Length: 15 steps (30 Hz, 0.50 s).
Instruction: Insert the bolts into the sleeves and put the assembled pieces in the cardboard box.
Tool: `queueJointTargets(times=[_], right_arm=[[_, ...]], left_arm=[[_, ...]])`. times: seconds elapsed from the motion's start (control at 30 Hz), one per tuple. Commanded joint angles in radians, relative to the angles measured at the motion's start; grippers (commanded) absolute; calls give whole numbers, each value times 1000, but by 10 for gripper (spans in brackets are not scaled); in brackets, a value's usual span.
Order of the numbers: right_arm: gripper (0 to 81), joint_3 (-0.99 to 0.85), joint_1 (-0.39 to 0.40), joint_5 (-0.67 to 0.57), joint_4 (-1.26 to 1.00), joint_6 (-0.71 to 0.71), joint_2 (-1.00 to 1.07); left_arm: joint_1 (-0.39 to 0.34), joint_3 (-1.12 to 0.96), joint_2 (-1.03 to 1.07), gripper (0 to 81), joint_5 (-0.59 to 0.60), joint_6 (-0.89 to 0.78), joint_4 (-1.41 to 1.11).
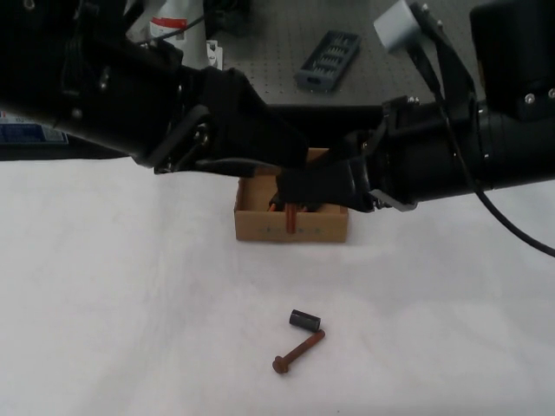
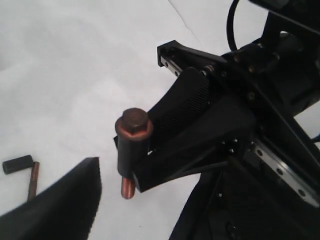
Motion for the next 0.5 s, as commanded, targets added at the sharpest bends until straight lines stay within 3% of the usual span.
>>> queueJointTargets(times=[0.0, 0.27, 0.47], right_arm=[[25, -8, -2, -15, -16, 0, -5], [25, -8, -6, 15, -14, -27, -2], [25, -38, -70, 64, -14, -46, 57]], left_arm=[[2, -2, 1, 510, 3, -12, -1], [2, -2, -37, 504, -129, -4, 32], [2, -2, -158, 504, -381, 119, 266]])
